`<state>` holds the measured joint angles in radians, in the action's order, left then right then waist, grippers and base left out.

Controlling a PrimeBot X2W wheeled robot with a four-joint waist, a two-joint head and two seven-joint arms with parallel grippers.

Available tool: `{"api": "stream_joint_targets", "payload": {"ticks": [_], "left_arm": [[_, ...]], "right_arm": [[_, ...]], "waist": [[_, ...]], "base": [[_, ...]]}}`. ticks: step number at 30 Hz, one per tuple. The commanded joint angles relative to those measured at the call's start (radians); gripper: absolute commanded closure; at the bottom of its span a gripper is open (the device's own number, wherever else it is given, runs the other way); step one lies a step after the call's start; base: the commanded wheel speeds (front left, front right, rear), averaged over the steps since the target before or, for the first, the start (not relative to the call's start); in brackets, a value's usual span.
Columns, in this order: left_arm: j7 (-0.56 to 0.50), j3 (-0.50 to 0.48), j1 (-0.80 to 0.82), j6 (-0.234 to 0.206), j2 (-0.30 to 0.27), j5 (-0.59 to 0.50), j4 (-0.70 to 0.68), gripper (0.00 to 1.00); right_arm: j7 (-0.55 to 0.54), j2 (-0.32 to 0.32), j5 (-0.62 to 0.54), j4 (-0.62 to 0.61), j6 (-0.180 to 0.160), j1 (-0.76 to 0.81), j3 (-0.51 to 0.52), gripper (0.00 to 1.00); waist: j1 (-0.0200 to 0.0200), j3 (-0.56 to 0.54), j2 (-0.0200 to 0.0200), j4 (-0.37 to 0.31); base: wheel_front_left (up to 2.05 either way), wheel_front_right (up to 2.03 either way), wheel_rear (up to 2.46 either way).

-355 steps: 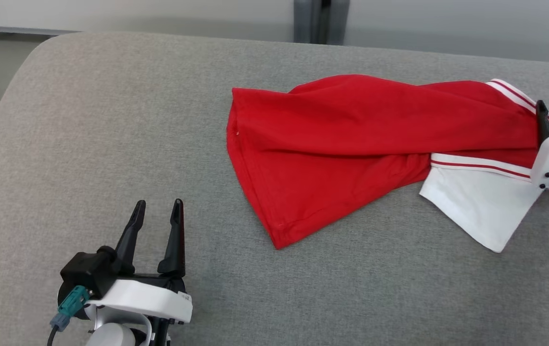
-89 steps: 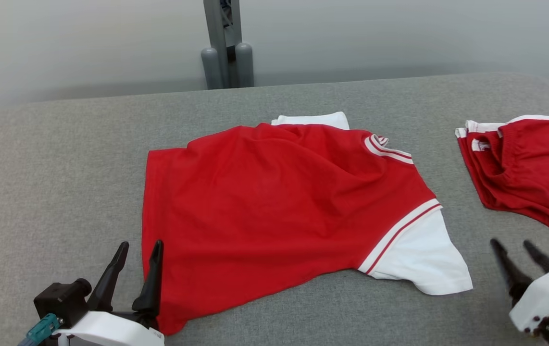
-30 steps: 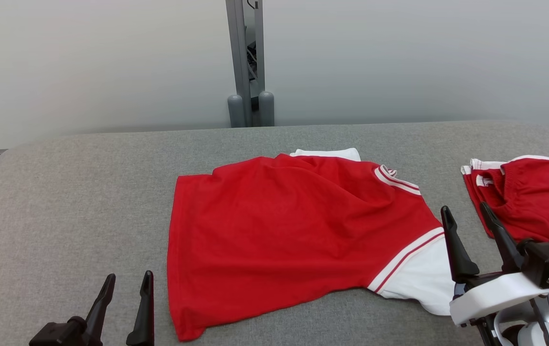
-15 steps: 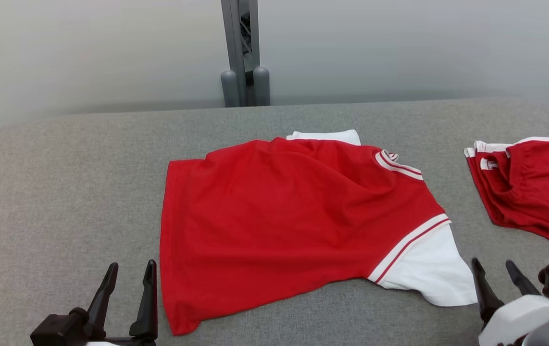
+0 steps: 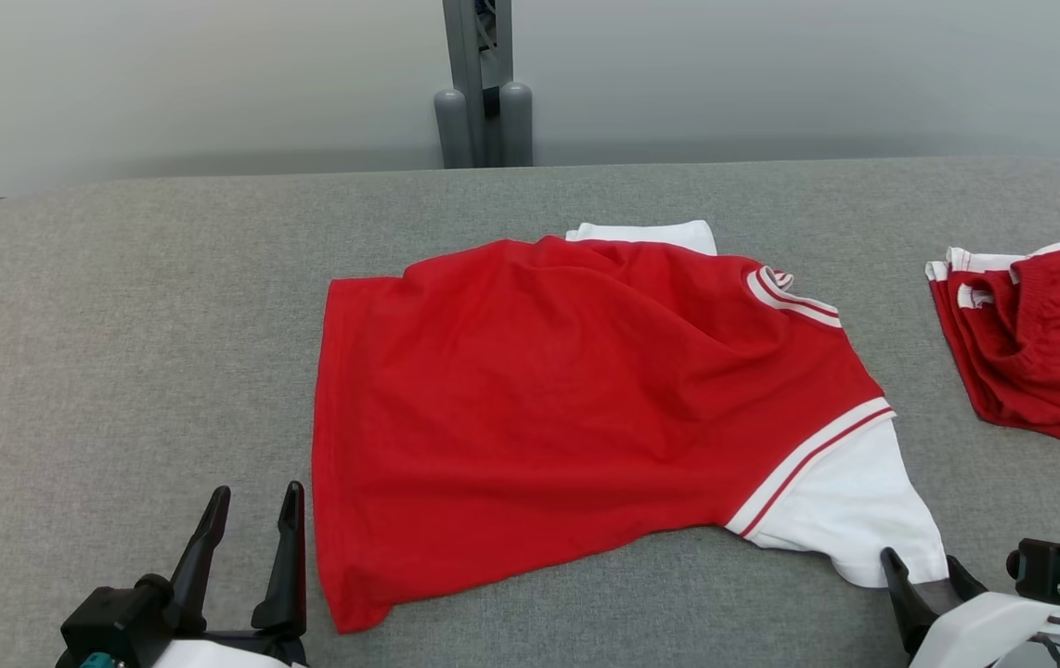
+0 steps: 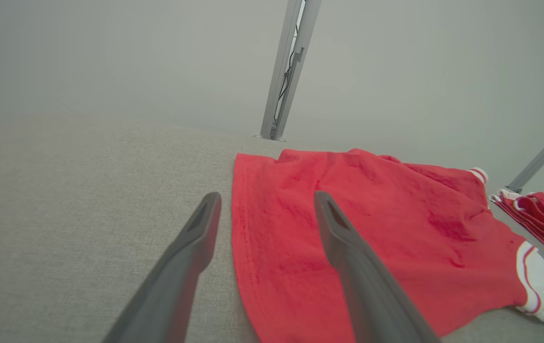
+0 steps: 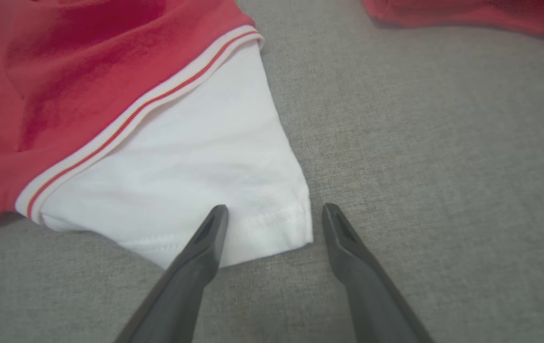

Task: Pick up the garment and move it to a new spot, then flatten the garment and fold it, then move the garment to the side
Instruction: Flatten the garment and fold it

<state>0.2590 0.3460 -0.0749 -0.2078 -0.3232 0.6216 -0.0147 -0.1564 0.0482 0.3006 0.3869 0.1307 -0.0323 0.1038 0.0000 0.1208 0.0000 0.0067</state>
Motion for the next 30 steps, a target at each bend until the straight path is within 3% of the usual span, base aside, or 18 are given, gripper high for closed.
{"api": "stream_joint_targets", "payload": {"ticks": [1,5,7,8,11,12,14,21,24,30], "left_arm": [[0.006,-0.004,0.013,0.004,0.000,-0.005,0.005,0.00],[0.006,-0.006,0.013,0.006,0.003,-0.005,0.011,0.00],[0.006,-0.006,0.013,0.007,0.003,-0.005,0.013,0.00],[0.006,-0.006,0.013,0.006,0.003,-0.005,0.014,0.00],[0.006,-0.006,0.010,0.006,0.004,-0.005,0.015,0.00],[0.006,-0.006,0.010,0.006,0.004,-0.005,0.015,0.00],[0.006,-0.006,0.006,0.005,0.005,-0.006,0.015,0.00],[0.006,-0.009,-0.013,0.009,0.007,0.002,0.011,0.00],[0.005,-0.003,-0.018,0.013,0.009,0.007,0.012,0.00],[-0.008,0.010,-0.033,0.034,0.019,0.037,0.006,0.00]], "right_arm": [[0.005,0.005,0.003,0.016,0.000,-0.013,-0.006,0.00],[0.017,0.004,0.004,0.066,0.000,-0.042,-0.014,0.29],[0.023,0.004,0.002,0.091,0.000,-0.059,-0.016,0.51],[0.028,0.004,0.003,0.103,0.000,-0.067,-0.019,0.58],[0.034,0.004,0.014,0.136,0.000,-0.085,-0.026,0.72],[0.034,0.004,0.014,0.136,0.000,-0.085,-0.026,0.72],[0.044,0.004,0.009,0.149,0.000,-0.095,-0.022,1.00],[0.084,0.006,0.071,0.101,0.000,-0.118,-0.018,1.00],[0.074,0.006,0.130,0.025,0.000,-0.104,-0.028,1.00],[0.003,0.006,0.139,-0.194,0.000,-0.035,0.016,1.00]], "waist": [[0.0000,0.001,0.0000,0.004],[0.0000,0.000,0.0000,0.012],[0.0000,-0.002,0.0000,0.015],[0.0000,-0.004,0.0000,0.016],[0.0000,-0.009,0.0000,0.018],[0.0000,-0.009,0.0000,0.018],[0.0000,-0.013,0.0000,0.018],[0.0000,-0.026,0.0000,0.008],[0.0000,-0.032,0.0000,0.001],[0.0000,-0.041,0.0000,-0.013]], "base": [[0.00,0.00,0.00],[0.00,0.00,0.00],[0.00,0.00,0.00],[0.00,0.00,0.00],[0.00,0.00,0.00],[0.00,0.00,0.00],[0.00,0.00,0.00],[0.00,0.00,0.00],[0.00,0.00,0.00],[0.00,0.00,0.00]]}}
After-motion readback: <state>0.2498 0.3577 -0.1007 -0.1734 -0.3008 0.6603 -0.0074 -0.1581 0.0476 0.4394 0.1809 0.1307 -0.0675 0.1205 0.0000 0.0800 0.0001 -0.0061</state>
